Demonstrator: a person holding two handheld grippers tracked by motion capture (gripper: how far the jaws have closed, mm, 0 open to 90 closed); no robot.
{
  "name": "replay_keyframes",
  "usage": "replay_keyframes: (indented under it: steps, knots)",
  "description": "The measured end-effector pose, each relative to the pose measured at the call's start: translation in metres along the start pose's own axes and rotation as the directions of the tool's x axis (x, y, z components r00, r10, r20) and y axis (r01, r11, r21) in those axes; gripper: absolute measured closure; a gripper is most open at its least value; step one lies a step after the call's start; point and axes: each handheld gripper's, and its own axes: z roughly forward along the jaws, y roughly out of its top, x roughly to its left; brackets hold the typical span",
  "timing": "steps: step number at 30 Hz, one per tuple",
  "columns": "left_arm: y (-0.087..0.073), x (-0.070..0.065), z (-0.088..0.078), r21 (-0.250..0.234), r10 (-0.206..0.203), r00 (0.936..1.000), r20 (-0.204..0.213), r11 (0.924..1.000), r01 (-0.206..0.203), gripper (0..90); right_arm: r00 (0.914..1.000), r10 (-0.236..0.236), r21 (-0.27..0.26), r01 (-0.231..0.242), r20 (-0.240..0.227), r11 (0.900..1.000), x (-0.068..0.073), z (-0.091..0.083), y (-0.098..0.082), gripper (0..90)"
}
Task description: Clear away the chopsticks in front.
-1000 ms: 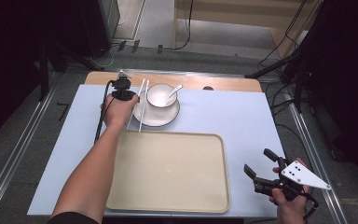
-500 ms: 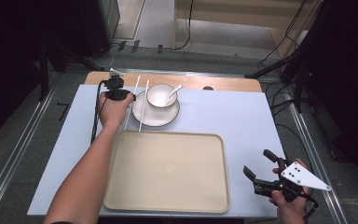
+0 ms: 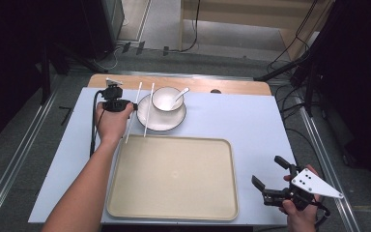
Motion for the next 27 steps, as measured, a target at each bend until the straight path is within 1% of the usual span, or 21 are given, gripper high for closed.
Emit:
replay_keyframes:
  steps: [2,7,9,15,17,18,20,25,27]
  knots:
    - [-0.005,0.0,-0.003,-0.003,0.001,0.9999,-0.016,1.0,-0.001,85.7,1.0,0.0,0.0,0.0,-0.001,1.0,0.0,0.0,0.0,2.3]
    - [-0.016,0.002,-0.008,0.001,-0.006,1.0,-0.007,1.0,0.006,85.6,0.9999,-0.004,0.001,0.004,-0.014,1.0,0.002,0.0,0.0,2.3]
    - [-0.02,0.003,-0.011,-0.004,-0.018,0.9998,0.001,0.9998,0.018,85.6,0.9998,-0.005,0.0,0.005,-0.017,1.0,0.003,0.0,0.0,2.3]
    - [-0.035,0.003,-0.019,-0.01,-0.007,0.9999,0.009,0.9999,0.007,85.6,0.9998,-0.007,0.004,0.007,-0.016,1.0,0.004,0.001,-0.001,1.8]
    - [-0.04,0.003,-0.022,-0.012,-0.008,0.9999,0.011,0.9999,0.008,85.6,0.9998,-0.006,0.006,0.006,-0.019,1.0,0.004,0.001,-0.001,1.3]
    - [-0.042,0.003,-0.023,-0.013,-0.014,0.9997,0.02,0.9998,0.014,85.6,0.9998,-0.006,0.007,0.006,-0.021,1.0,0.004,0.001,-0.001,0.4]
    - [-0.048,0.003,-0.025,-0.011,-0.01,0.9997,0.022,0.9999,0.01,85.6,0.9996,-0.005,0.009,0.005,-0.029,1.0,0.004,0.001,-0.001,0.0]
    - [-0.06,0.003,-0.03,-0.011,-0.015,0.9993,0.036,0.9998,0.015,85.6,0.9996,-0.005,0.005,0.005,-0.028,1.0,0.004,0.0,-0.001,0.0]
    - [-0.065,0.002,-0.032,-0.009,-0.011,0.9994,0.032,0.9999,0.012,85.6,0.9996,-0.005,0.006,0.005,-0.028,1.0,0.004,0.0,-0.001,0.0]
